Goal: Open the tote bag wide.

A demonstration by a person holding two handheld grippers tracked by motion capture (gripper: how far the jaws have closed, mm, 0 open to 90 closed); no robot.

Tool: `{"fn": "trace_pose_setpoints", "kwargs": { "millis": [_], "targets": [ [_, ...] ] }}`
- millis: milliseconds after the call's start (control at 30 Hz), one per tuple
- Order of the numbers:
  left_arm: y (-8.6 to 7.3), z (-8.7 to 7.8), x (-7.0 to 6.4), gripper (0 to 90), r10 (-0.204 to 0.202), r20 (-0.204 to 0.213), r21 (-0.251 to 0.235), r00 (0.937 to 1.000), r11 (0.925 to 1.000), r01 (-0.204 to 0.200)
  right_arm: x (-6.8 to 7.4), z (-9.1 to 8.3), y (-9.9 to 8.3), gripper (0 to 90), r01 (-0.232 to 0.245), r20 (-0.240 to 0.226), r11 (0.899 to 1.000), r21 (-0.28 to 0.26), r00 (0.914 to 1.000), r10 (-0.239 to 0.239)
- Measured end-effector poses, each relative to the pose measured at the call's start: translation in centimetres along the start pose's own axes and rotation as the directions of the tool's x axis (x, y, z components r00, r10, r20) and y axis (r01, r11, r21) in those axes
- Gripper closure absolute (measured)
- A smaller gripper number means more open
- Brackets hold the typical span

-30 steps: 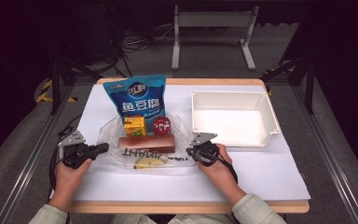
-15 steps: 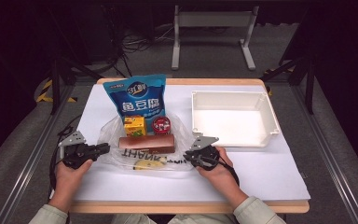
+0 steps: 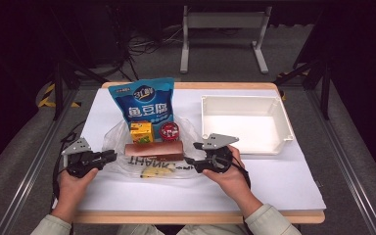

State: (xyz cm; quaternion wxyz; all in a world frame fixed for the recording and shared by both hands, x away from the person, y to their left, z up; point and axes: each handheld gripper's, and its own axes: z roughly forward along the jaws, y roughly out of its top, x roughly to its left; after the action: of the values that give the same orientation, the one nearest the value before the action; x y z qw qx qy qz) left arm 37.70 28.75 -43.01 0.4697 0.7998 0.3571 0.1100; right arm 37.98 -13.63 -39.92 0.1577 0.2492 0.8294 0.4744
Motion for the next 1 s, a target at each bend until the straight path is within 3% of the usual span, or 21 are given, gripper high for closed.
{"fn": "trace_pose_setpoints", "kwargs": {
  "millis": [267, 367, 500, 633, 900, 1000],
  "targets": [
    [0.0, 0.0, 0.0, 75.2, -0.002, -0.002, 0.0, 1.0, 1.0, 0.002, -1.5, 1.6, 2.2, 52.4, -0.016, 0.05, 1.0, -0.022, 0.9986, 0.017],
    [-0.1, 0.0, 0.0, 76.4, -0.005, -0.002, 0.001, 1.0, 1.0, 0.005, -1.7, 3.1, 2.6, 67.8, 0.016, 0.082, 0.999, 0.033, 0.9964, -0.019],
    [-0.1, 0.0, 0.2, 79.6, -0.003, -0.005, 0.004, 1.0, 1.0, 0.003, -1.9, 4.5, 2.1, 84.0, 0.027, 0.131, 0.991, 0.13, 0.9905, -0.044],
    [-0.1, 0.1, 0.2, 82.4, -0.011, -0.01, 0.012, 0.9999, 0.9999, 0.011, -2.2, 5.1, 1.2, 89.2, 0.014, 0.138, 0.984, 0.176, 0.9897, -0.039],
    [-0.1, 0.3, 0.1, 87.7, -0.012, -0.02, 0.03, 0.9997, 0.9995, 0.013, -2.3, 5.6, 0.2, 90.0, 0.017, 0.138, 0.978, 0.208, 0.9894, -0.046],
    [-0.1, 0.5, 0.2, 89.7, -0.014, -0.02, 0.043, 0.9997, 0.999, 0.015, -2.3, 6.1, -0.4, 90.0, 0.01, 0.127, 0.969, 0.247, 0.991, -0.042]
  ]
}}
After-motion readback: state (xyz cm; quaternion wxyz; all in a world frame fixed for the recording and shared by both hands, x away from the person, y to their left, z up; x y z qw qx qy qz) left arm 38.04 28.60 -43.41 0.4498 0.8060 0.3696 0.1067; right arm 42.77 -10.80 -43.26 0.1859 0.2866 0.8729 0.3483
